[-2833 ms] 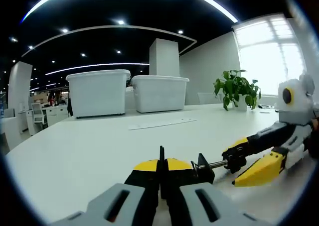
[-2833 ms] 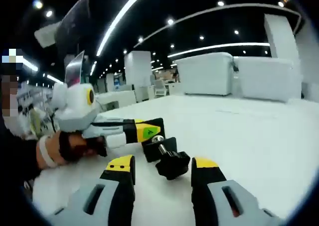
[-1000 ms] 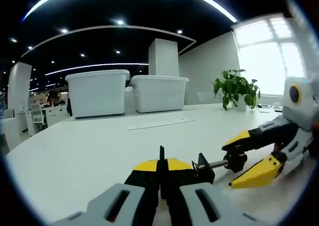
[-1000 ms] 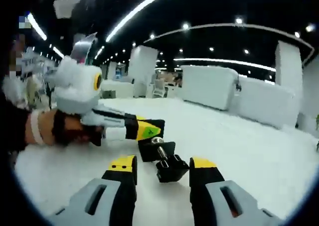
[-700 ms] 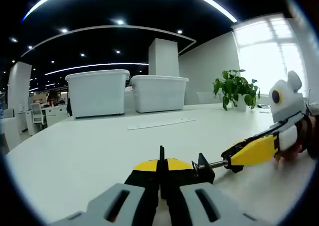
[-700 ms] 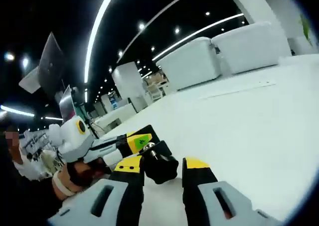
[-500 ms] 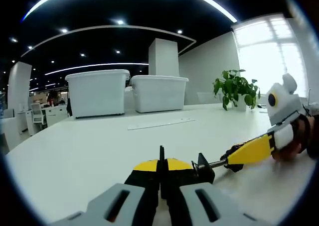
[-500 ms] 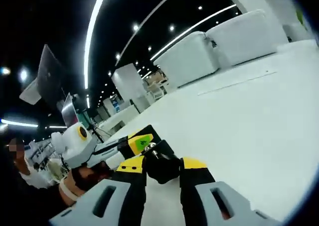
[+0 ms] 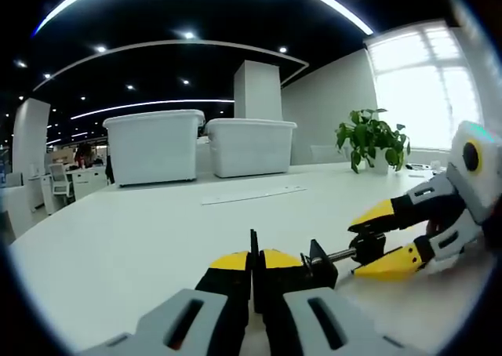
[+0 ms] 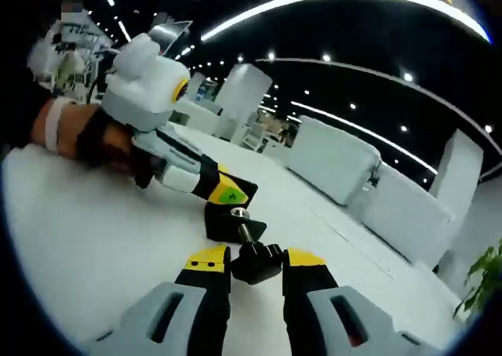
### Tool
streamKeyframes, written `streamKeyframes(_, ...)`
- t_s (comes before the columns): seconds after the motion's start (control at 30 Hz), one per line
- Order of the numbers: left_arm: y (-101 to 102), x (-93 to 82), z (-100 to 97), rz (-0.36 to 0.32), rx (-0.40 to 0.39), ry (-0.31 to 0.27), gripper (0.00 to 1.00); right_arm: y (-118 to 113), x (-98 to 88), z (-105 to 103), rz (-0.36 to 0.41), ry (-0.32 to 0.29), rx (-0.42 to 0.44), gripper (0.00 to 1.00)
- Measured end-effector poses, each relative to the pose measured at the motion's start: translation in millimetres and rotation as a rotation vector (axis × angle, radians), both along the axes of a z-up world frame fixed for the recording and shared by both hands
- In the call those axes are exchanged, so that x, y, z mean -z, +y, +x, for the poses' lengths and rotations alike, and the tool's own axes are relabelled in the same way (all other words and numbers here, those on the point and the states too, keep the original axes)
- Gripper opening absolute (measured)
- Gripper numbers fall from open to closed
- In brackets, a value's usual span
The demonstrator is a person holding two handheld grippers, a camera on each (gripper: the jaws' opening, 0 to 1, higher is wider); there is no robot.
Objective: Clamp the fixed fixture on the desktop, loosen the retaining clip, secure it to the edge of the desk, and tighten the retaining clip.
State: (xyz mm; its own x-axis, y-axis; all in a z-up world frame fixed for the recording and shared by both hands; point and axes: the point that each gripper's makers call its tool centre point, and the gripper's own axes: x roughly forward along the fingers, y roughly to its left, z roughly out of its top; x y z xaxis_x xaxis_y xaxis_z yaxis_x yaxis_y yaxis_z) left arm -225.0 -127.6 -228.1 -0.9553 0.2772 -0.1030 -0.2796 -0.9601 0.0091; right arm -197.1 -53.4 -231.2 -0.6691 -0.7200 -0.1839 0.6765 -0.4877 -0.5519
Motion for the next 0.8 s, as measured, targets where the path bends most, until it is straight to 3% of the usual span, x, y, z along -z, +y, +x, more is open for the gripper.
streamKeyframes(0.13, 0, 0.0, 0.2, -0.001, -0.001, 0.000, 0.04, -1, 1.9, 0, 0.040, 0.051, -0.007, 0.24)
streamKeyframes(0.2, -1, 0.3, 0.1, 0.000, -0.003, 0.000, 0.04, -1, 1.7, 0, 0.043, 0.055, -0.010, 0.25)
streamKeyframes(0.23, -1, 0.4, 0.1, 0.000, -0.004, -0.001, 0.04, -3, 3.9, 1, 0.035, 0.028, -0.022, 0.25)
streamKeyframes(0.3, -1, 0.4, 0.4, 0.001, -0.003, -0.001, 0.04, -3, 3.1, 0, -0.028, -0.047, -0.016, 0.27)
streamKeyframes(0.33, -1, 0.4, 0.4, 0.000, -0.003, 0.000, 0.04, -4, 2.2, 0, -0.098, -0.145, -0.005, 0.29)
streamKeyframes(0.43, -1, 0.5, 0.9, 0.000, -0.003, 0.000, 0.04, -4, -5.9, -1, -0.281, -0.356, 0.011, 0.34)
streamKeyframes(0.53, -1, 0.6, 1.2, -0.001, -0.003, 0.000, 0.04, 1, -3.5, -3, -0.395, -0.522, 0.033, 0.35)
streamKeyframes(0.6, -1, 0.6, 1.4, -0.001, -0.002, 0.000, 0.04, 8, -1.7, -9, -0.458, -0.578, 0.049, 0.33)
streamKeyframes(0.7, 0, 0.8, 1.5, -0.001, -0.003, 0.000, 0.04, 11, 7.0, -9, -0.528, -0.712, 0.085, 0.29)
streamKeyframes(0.8, 0, 0.9, 1.7, -0.005, -0.004, 0.000, 0.04, 12, 11.2, -10, -0.557, -0.755, 0.096, 0.28)
